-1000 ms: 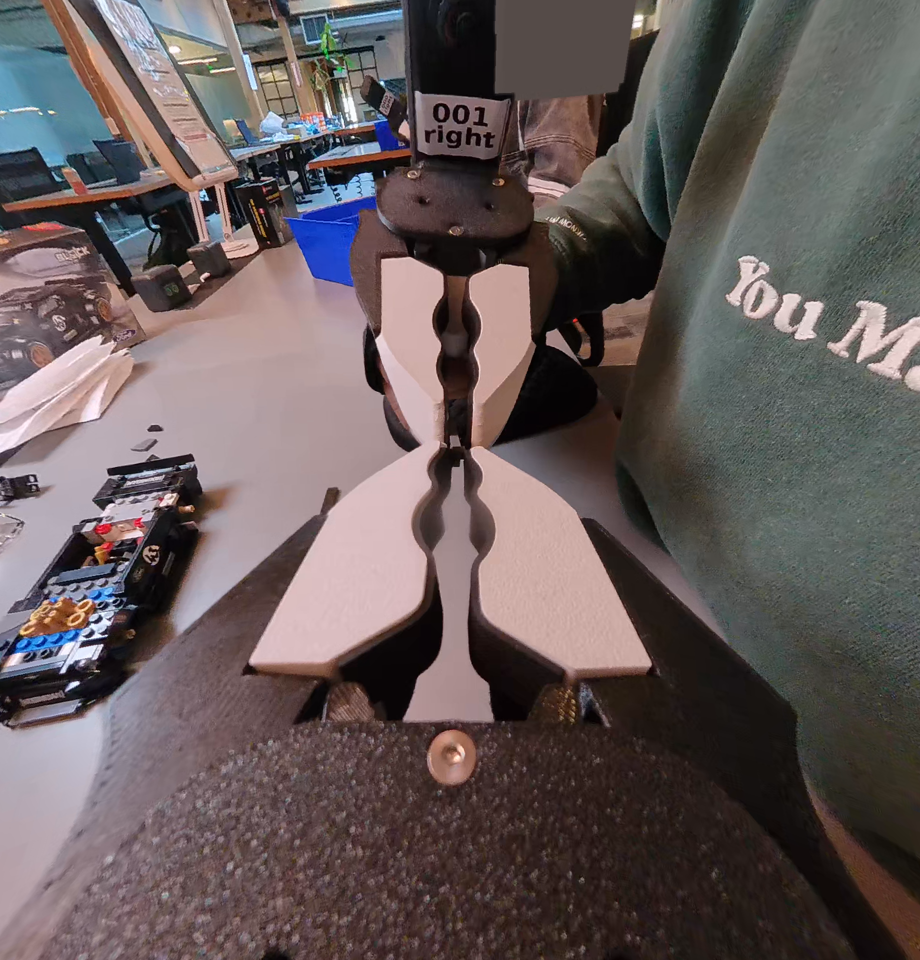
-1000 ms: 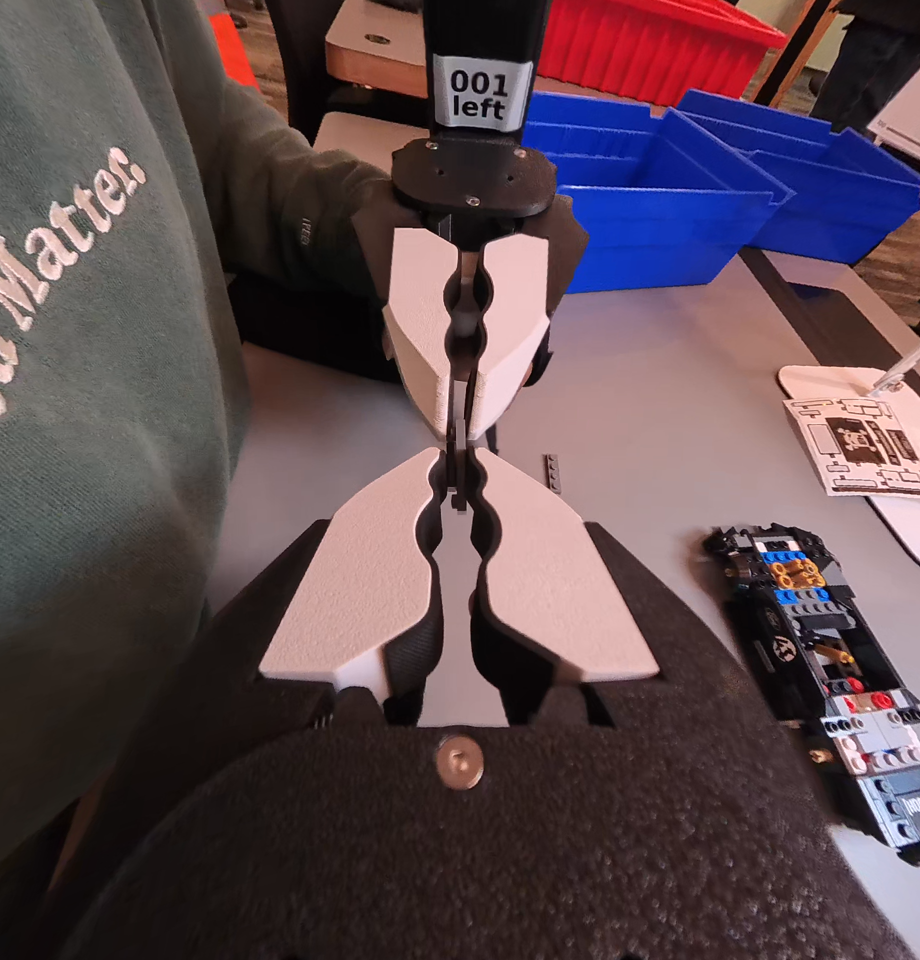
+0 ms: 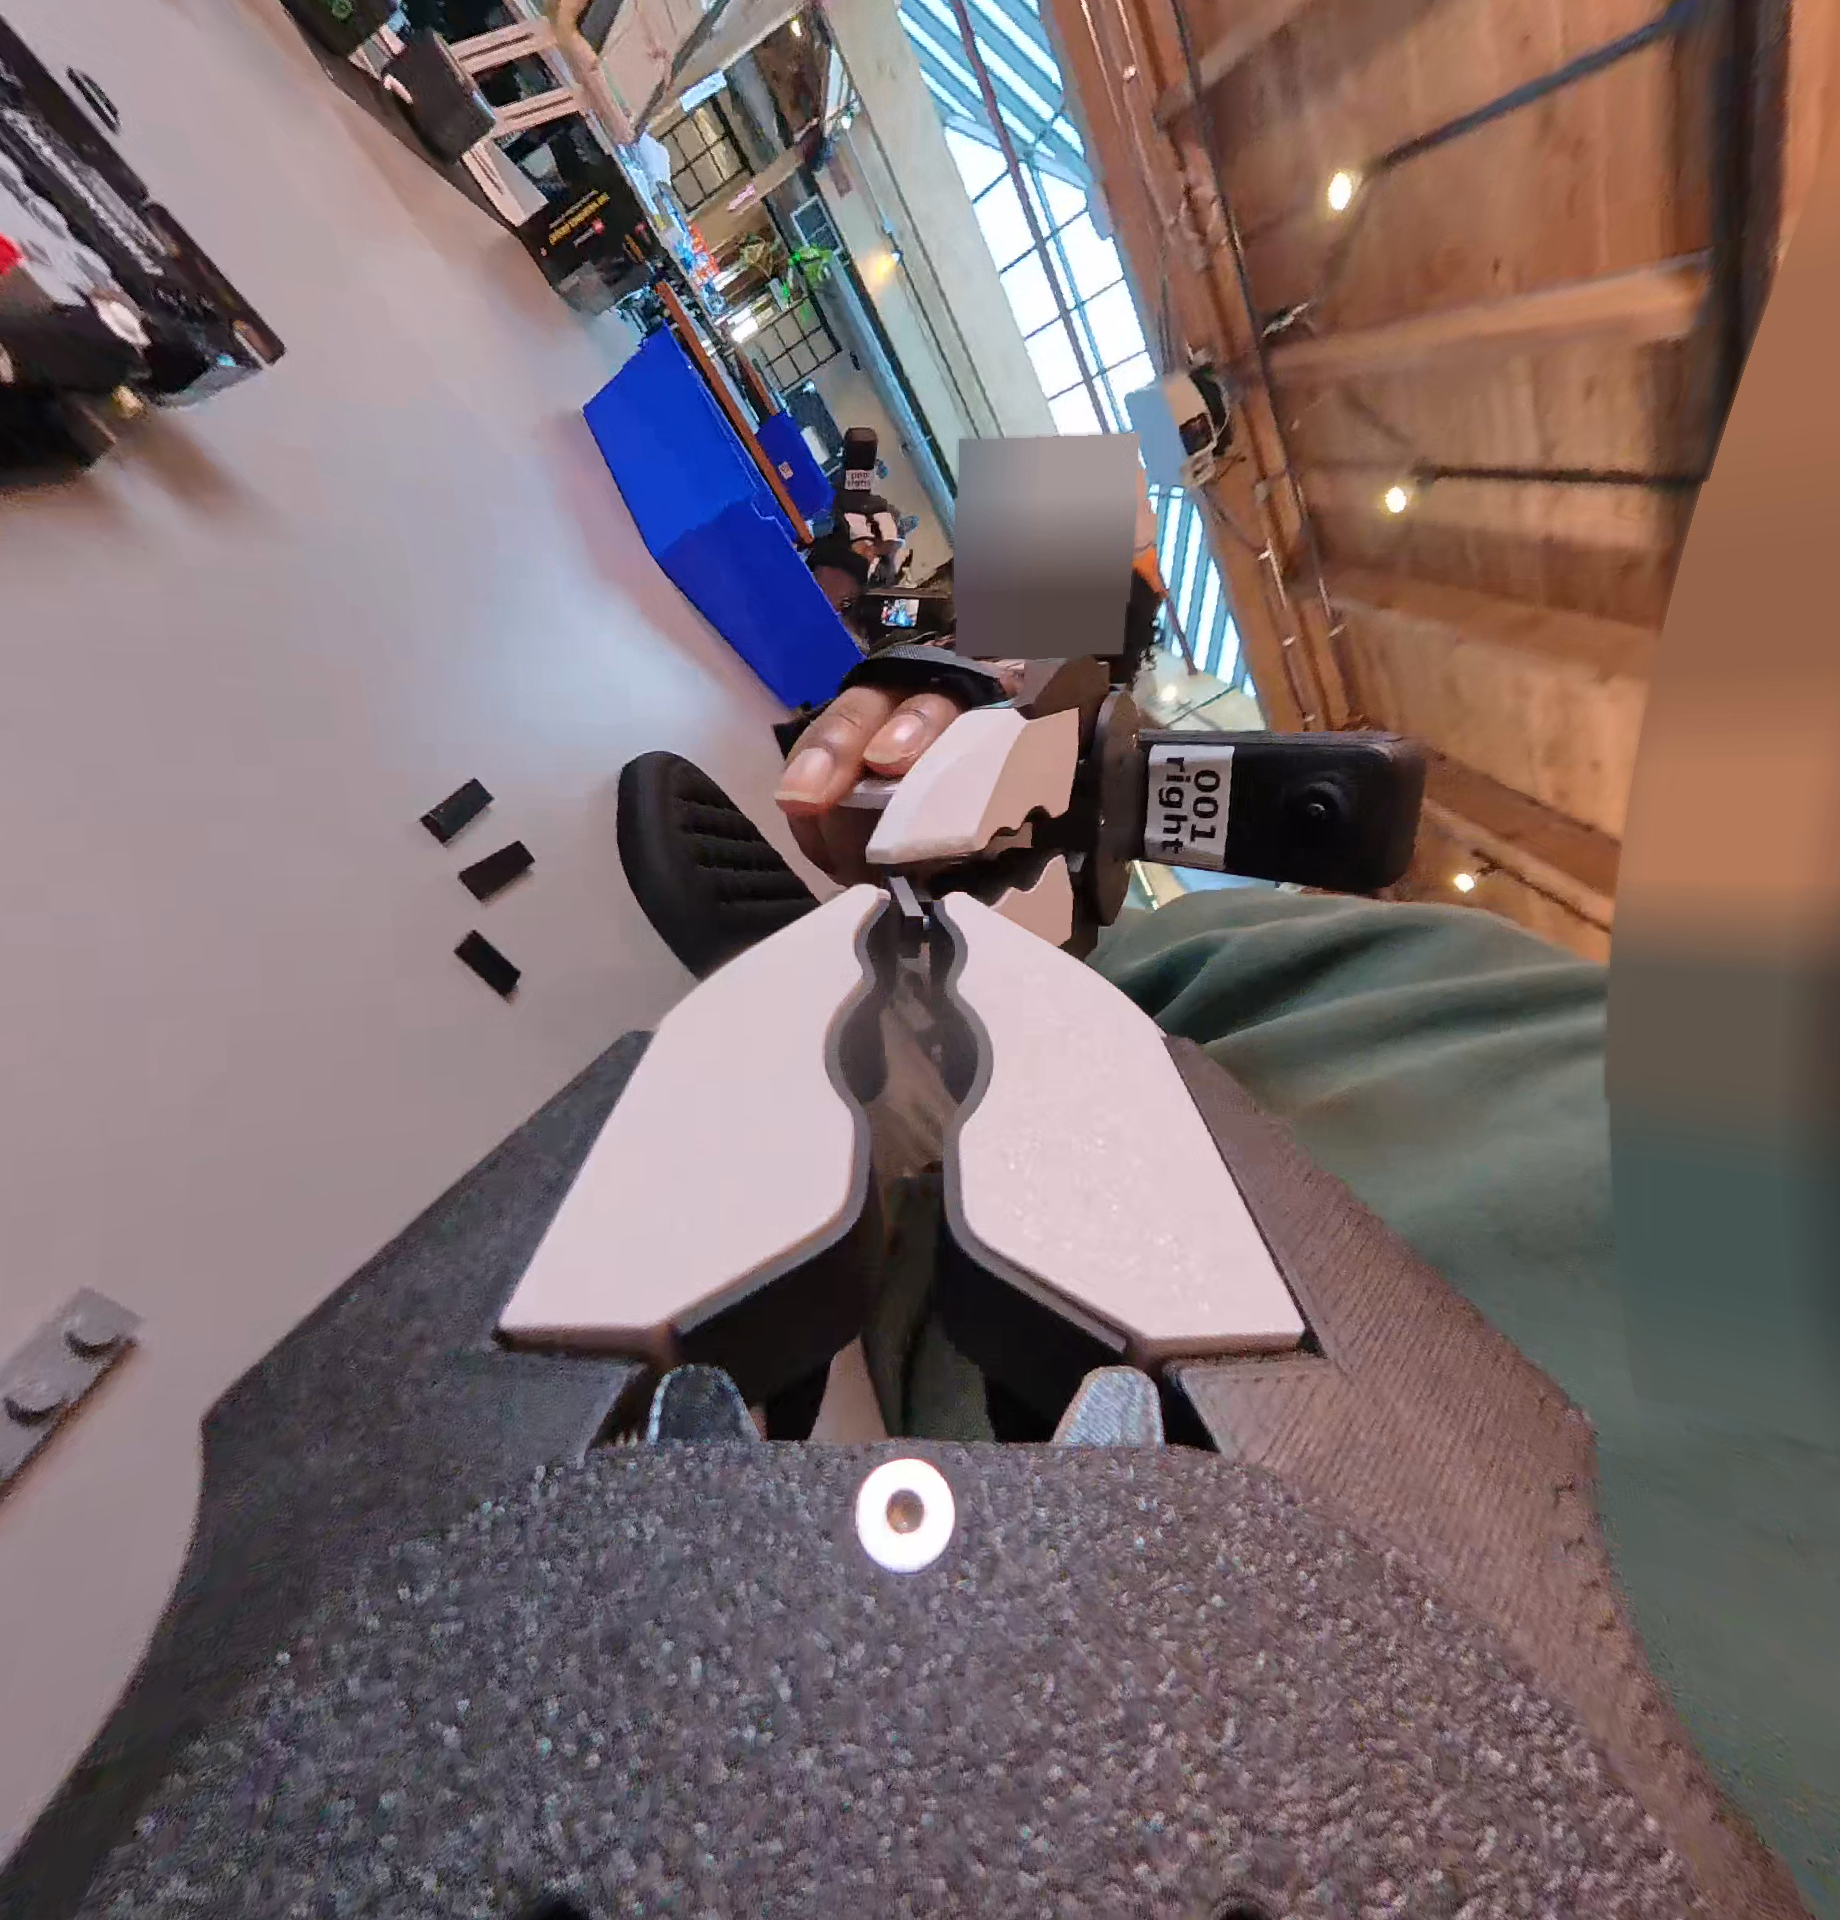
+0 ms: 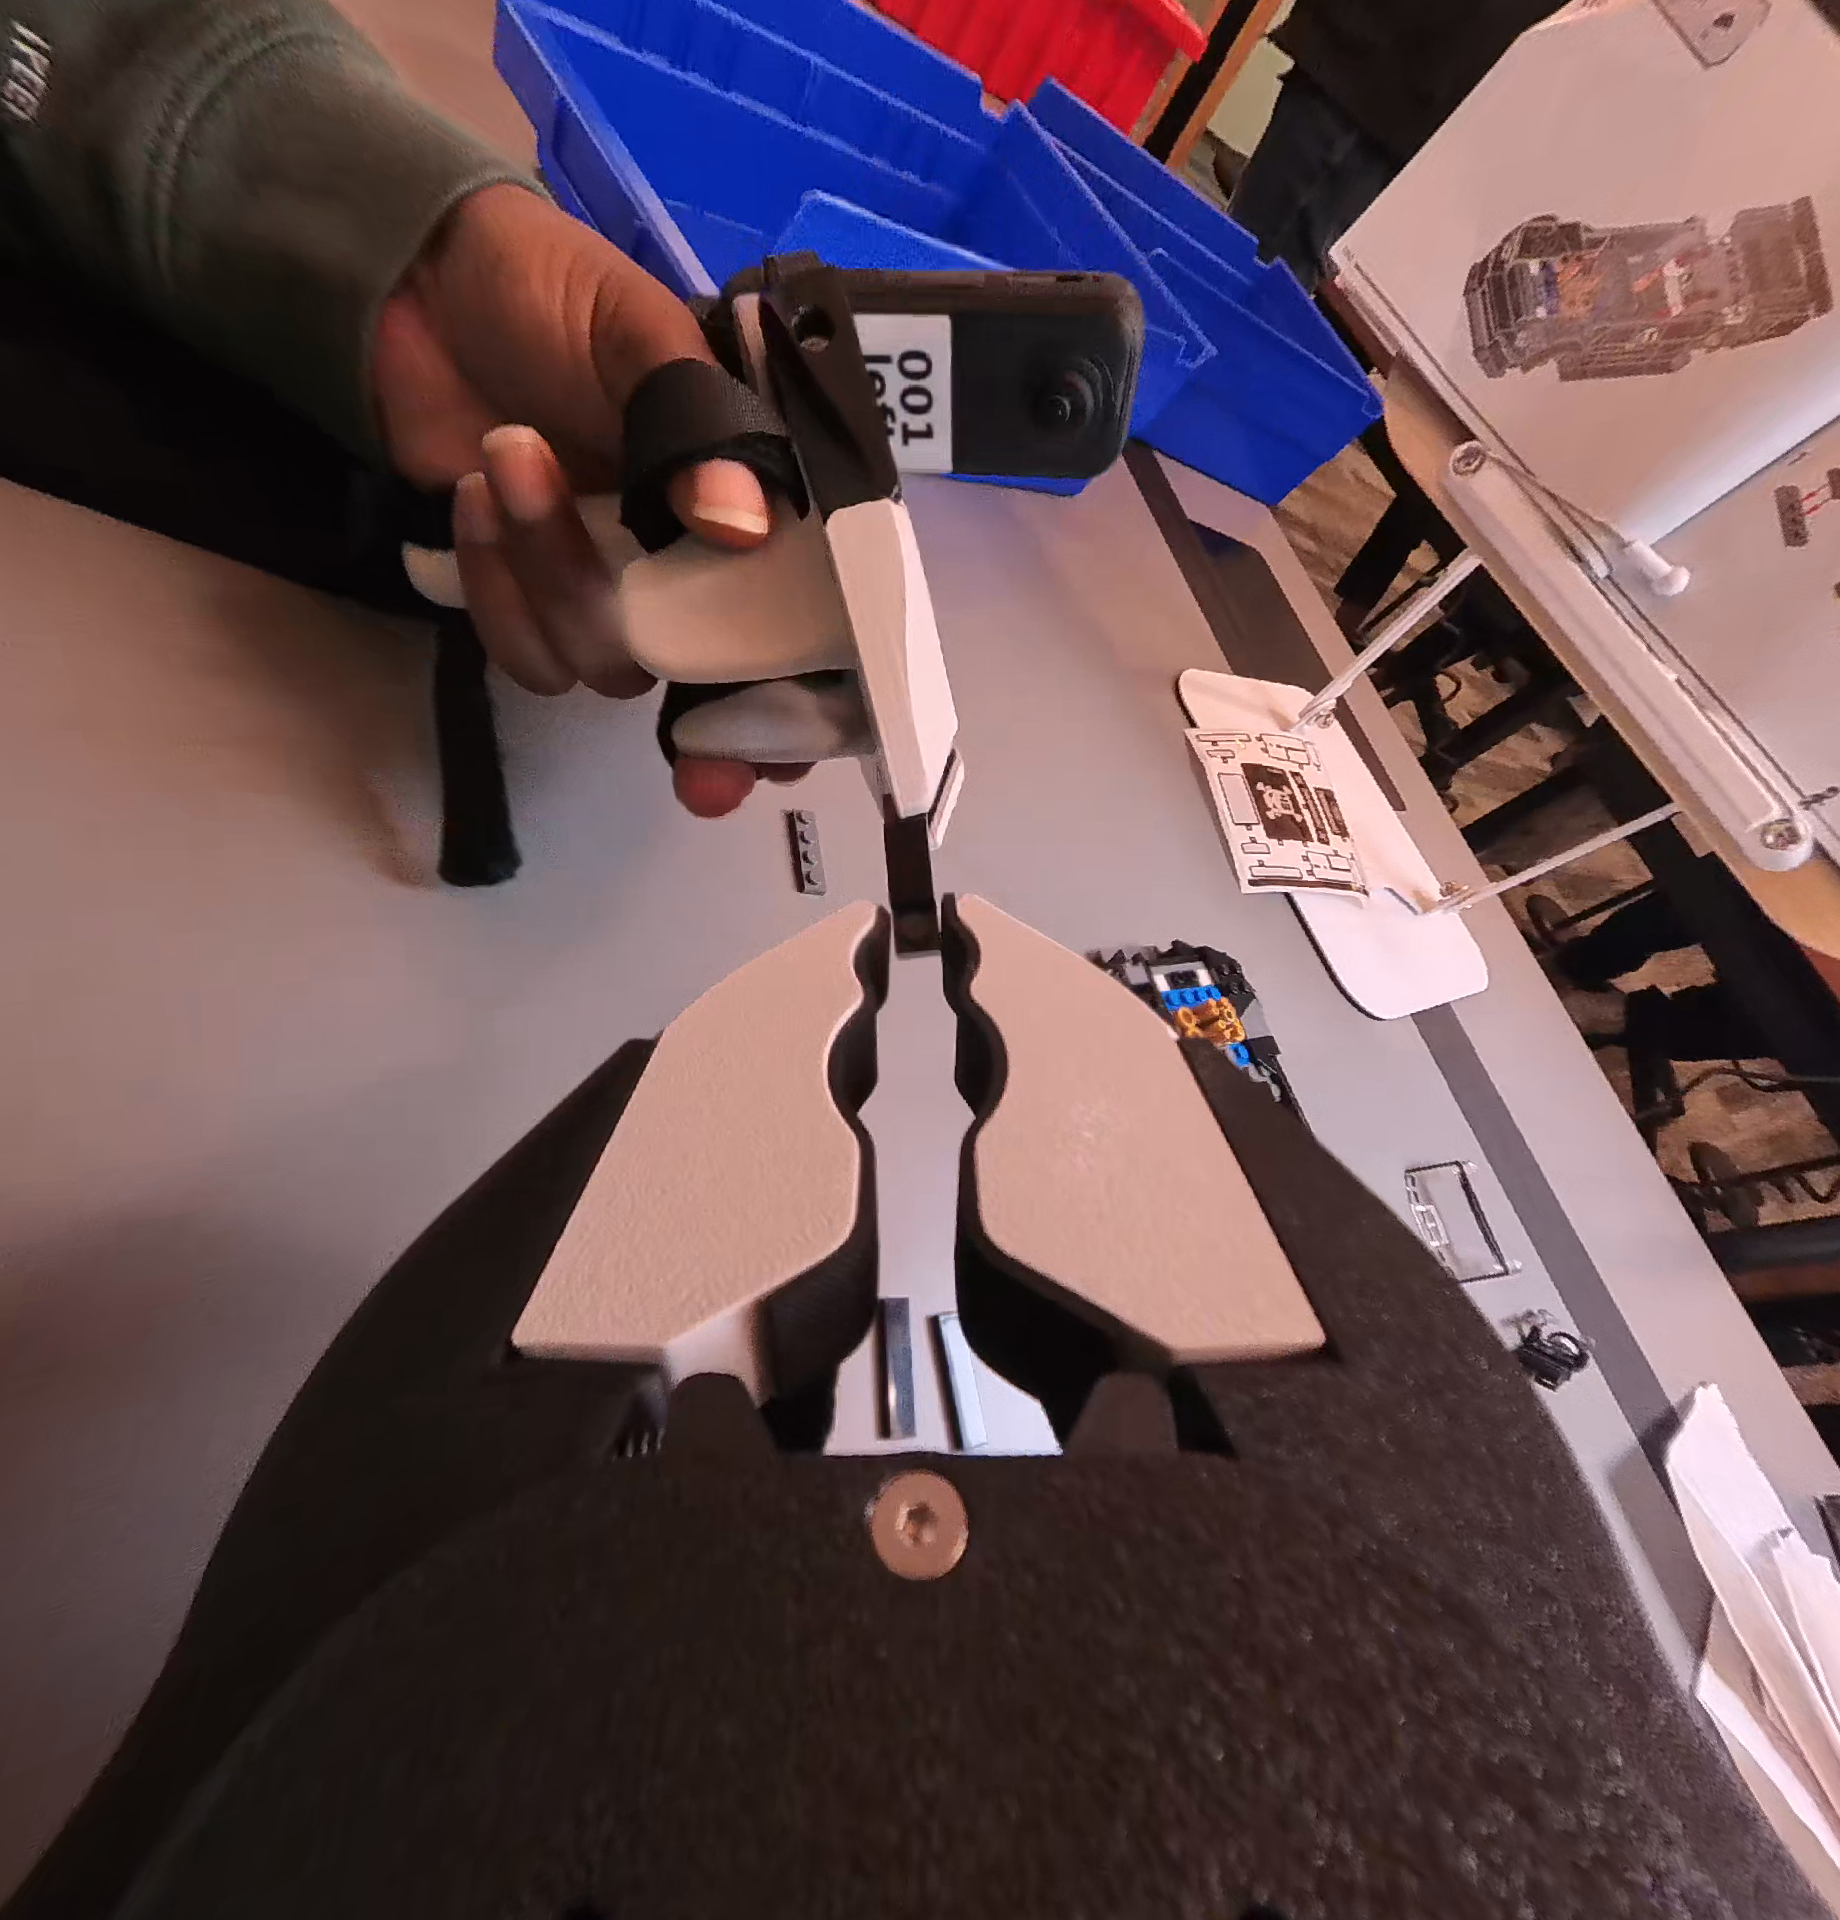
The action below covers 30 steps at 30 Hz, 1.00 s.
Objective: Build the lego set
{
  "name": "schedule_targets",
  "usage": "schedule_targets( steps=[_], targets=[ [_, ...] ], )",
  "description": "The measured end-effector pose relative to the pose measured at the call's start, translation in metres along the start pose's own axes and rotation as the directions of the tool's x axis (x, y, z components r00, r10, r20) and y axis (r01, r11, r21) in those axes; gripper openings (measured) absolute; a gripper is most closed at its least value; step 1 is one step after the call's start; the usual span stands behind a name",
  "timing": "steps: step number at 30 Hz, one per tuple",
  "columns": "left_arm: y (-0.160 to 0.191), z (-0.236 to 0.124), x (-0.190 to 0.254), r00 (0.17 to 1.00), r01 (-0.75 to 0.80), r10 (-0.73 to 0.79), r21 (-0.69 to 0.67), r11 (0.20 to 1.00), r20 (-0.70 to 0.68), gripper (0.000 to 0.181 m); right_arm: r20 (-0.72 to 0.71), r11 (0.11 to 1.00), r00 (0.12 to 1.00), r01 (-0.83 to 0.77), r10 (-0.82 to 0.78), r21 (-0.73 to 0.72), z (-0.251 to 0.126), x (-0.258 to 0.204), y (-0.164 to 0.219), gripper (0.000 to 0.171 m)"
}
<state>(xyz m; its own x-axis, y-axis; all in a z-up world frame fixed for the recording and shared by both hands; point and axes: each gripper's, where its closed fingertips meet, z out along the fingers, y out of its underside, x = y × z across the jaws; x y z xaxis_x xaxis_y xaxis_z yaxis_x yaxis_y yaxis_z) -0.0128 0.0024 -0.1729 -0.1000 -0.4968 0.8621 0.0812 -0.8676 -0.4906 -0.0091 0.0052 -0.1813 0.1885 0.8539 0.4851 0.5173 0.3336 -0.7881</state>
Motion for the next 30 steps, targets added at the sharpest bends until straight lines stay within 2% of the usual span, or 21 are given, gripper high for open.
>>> schedule_targets(
  steps=[6,8,9,10,13,15,19,23,26,30],
  targets=[
    [0.0,-0.001,-0.004,0.999,0.053,-0.053,0.003,0.999,-0.005,0.006,0.113,0.995,0.988,-0.104,0.105,-0.009,0.004,-0.003,0.004,0.008],
    [0.001,-0.005,-0.013,0.992,-0.08,0.083,-0.039,0.996,0.097,0.009,0.215,0.978,0.954,-0.2,0.21,-0.067,0.007,-0.008,0.014,0.008],
    [-0.001,-0.009,-0.018,0.971,-0.172,0.181,-0.073,0.982,0.157,0.01,0.268,0.96,0.924,-0.239,0.271,-0.146,0.01,-0.014,0.025,0.008],
    [-0.003,-0.015,-0.024,0.932,-0.264,0.285,-0.12,0.957,0.224,0.013,0.299,0.941,0.9,-0.259,0.317,-0.22,0.013,-0.018,0.038,0.008],
    [-0.011,-0.034,-0.045,0.732,-0.479,0.555,-0.281,0.831,0.394,0.019,0.342,0.895,0.853,-0.272,0.394,-0.353,0.027,-0.032,0.064,0.008],
    [-0.011,-0.04,-0.054,0.635,-0.52,0.636,-0.366,0.772,0.438,0.023,0.366,0.88,0.84,-0.241,0.4,-0.408,0.036,-0.04,0.071,0.008],
    [-0.005,-0.043,-0.066,0.517,-0.544,0.727,-0.481,0.687,0.452,0.025,0.387,0.865,0.843,-0.166,0.374,-0.474,0.046,-0.039,0.076,0.008],
    [-0.003,-0.043,-0.069,0.484,-0.551,0.752,-0.511,0.66,0.448,0.027,0.415,0.851,0.844,-0.088,0.339,-0.517,0.048,-0.038,0.082,0.008],
    [-0.003,-0.043,-0.07,0.492,-0.548,0.747,-0.508,0.665,0.447,0.029,0.426,0.848,0.844,-0.062,0.326,-0.527,0.049,-0.036,0.083,0.01],
    [-0.003,-0.044,-0.071,0.484,-0.55,0.749,-0.508,0.663,0.453,0.03,0.414,0.87,0.847,-0.107,0.334,-0.482,0.047,-0.031,0.071,0.015]
  ],
)
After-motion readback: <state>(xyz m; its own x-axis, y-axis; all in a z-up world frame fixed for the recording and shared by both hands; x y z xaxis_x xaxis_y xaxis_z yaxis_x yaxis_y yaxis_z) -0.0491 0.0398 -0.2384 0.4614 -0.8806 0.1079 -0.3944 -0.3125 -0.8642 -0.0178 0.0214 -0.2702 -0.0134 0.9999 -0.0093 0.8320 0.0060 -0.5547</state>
